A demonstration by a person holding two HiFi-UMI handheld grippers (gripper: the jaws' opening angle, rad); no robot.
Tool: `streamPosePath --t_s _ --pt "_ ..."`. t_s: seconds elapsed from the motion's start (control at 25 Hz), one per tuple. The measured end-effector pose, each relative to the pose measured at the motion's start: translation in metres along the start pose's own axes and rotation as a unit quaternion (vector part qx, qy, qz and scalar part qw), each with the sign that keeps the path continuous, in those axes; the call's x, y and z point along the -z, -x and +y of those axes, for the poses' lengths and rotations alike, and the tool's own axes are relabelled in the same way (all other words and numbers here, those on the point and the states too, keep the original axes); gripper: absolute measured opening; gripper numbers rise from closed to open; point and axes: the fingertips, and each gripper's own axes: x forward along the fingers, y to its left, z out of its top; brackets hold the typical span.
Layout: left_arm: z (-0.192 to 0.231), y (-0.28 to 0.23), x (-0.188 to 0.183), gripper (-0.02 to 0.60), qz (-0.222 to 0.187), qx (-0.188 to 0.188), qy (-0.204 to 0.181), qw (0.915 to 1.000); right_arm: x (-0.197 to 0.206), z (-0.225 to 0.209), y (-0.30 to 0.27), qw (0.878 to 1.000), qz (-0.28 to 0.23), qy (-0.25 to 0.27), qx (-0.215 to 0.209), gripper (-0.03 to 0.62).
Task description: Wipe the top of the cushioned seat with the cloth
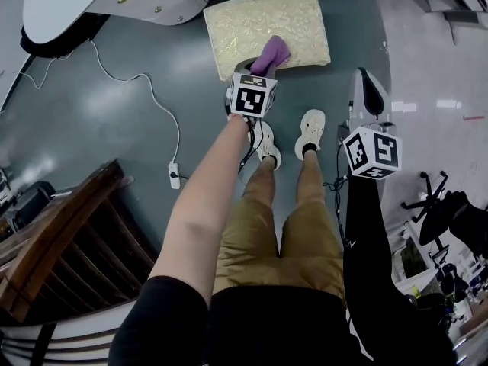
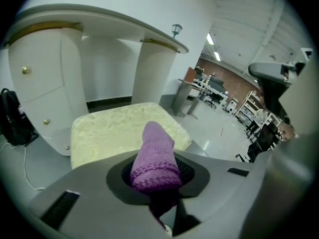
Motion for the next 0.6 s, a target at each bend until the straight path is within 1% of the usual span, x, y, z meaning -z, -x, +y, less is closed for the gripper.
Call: streamPosePath --t_s 0.16,0.28,0.44,0.6 --pt "-0.068 -0.027 -0.022 0.089 0.000 0.046 -0.020 0.9988 0.007 -0.029 0.013 1.000 0.005 -0.017 0.015 0.000" --pt "-0.111 -0.052 -0.026 0.087 0.008 0.069 -0.026 0.9972 0.010 -0.058 0.021 0.999 0.009 -0.023 0.022 0.000" --pt "-0.149 -0.074 -0.025 0.089 0.030 0.077 -0.024 0.9963 0.010 -0.097 0.029 0.999 0.010 -0.032 0.028 0.000" --pt "-0.164 -0.096 -0.024 0.089 0.051 0.067 -0.024 0.9962 0.009 -0.130 0.030 0.999 0.011 -0.038 0.027 0.000"
